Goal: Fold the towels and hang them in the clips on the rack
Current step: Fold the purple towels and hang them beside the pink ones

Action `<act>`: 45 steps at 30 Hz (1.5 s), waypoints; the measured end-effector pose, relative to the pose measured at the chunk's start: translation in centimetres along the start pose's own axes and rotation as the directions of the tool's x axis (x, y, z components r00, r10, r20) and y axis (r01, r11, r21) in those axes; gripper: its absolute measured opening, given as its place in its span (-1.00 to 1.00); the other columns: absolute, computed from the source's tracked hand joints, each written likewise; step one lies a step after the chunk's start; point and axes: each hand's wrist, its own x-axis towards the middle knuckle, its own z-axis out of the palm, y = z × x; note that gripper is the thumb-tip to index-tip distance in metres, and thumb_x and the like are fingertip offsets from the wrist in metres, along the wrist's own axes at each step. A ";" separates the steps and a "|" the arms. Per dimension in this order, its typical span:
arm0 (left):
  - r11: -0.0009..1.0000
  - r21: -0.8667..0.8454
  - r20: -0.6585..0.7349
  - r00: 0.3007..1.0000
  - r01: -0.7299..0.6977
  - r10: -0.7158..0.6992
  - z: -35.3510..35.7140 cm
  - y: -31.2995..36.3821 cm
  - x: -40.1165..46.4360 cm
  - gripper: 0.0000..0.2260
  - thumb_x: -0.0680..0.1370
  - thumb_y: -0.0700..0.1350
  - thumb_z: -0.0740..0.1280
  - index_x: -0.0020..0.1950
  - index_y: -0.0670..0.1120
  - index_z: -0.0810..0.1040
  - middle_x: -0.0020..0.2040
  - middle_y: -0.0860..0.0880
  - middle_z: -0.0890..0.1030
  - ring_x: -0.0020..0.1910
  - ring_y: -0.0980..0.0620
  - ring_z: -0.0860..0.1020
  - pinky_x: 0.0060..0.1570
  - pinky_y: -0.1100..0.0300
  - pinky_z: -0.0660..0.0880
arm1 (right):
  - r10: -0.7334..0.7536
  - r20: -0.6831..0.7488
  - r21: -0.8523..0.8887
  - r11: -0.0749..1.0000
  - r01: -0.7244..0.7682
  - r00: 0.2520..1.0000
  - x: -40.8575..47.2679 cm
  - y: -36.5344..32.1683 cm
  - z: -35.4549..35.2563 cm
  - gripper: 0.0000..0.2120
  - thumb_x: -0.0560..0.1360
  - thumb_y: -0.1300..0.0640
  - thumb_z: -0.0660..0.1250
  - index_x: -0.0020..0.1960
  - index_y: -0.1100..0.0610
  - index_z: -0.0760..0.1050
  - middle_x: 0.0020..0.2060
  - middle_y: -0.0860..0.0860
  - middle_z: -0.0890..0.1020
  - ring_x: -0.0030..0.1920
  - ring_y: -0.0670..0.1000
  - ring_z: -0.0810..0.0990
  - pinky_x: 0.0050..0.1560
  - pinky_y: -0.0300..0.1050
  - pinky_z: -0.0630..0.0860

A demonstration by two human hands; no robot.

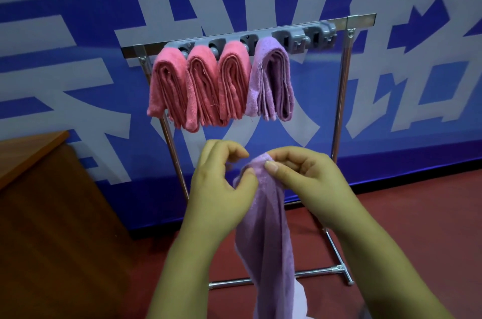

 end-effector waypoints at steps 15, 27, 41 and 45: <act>0.970 -0.220 0.182 0.981 0.107 -0.067 0.0 -0.6 0.2 -0.92 0.44 -0.07 0.43 -0.16 0.02 0.54 -0.13 -0.02 0.61 -0.13 0.00 0.59 -0.06 0.09 0.53 | -0.014 -0.039 -0.053 0.999 0.012 0.999 0.1 -0.4 -0.1 -0.96 0.44 0.20 0.41 -0.11 0.11 0.62 -0.20 0.05 0.72 -0.13 -0.05 0.68 -0.01 -0.15 0.58; 0.952 -0.112 0.435 0.875 0.286 -0.212 -4.1 -6.0 -0.5 -0.93 0.40 -0.08 0.42 -0.17 -0.04 0.59 -0.19 -0.04 0.66 -0.18 0.13 0.59 -0.04 0.17 0.51 | -0.008 -0.268 0.065 0.998 0.027 0.963 1.0 -0.2 -2.9 -0.93 0.50 0.24 0.32 -0.11 0.11 0.55 -0.37 -0.15 0.63 -0.32 -0.24 0.55 -0.26 -0.40 0.45; 0.789 -0.610 0.083 0.996 0.076 -0.031 -5.8 -2.3 2.6 -0.67 0.19 0.21 0.54 -0.23 0.02 0.63 -0.32 0.11 0.60 -0.31 0.20 0.52 -0.27 0.37 0.47 | -0.124 -0.105 0.118 0.984 0.136 0.987 1.2 -3.7 -5.4 -0.92 0.31 0.06 0.39 -0.20 0.02 0.59 -0.33 -0.11 0.62 -0.26 -0.16 0.57 -0.24 -0.31 0.51; 0.750 -0.654 0.126 0.992 0.097 -0.018 -6.1 -1.8 2.4 -0.77 0.24 0.11 0.52 -0.24 0.01 0.64 -0.34 0.11 0.59 -0.34 0.20 0.52 -0.31 0.39 0.46 | -0.052 0.026 0.232 0.972 0.045 0.998 1.0 -4.0 -6.1 -0.85 0.22 0.03 0.41 -0.23 0.04 0.60 -0.30 -0.06 0.60 -0.26 -0.12 0.55 -0.23 -0.28 0.51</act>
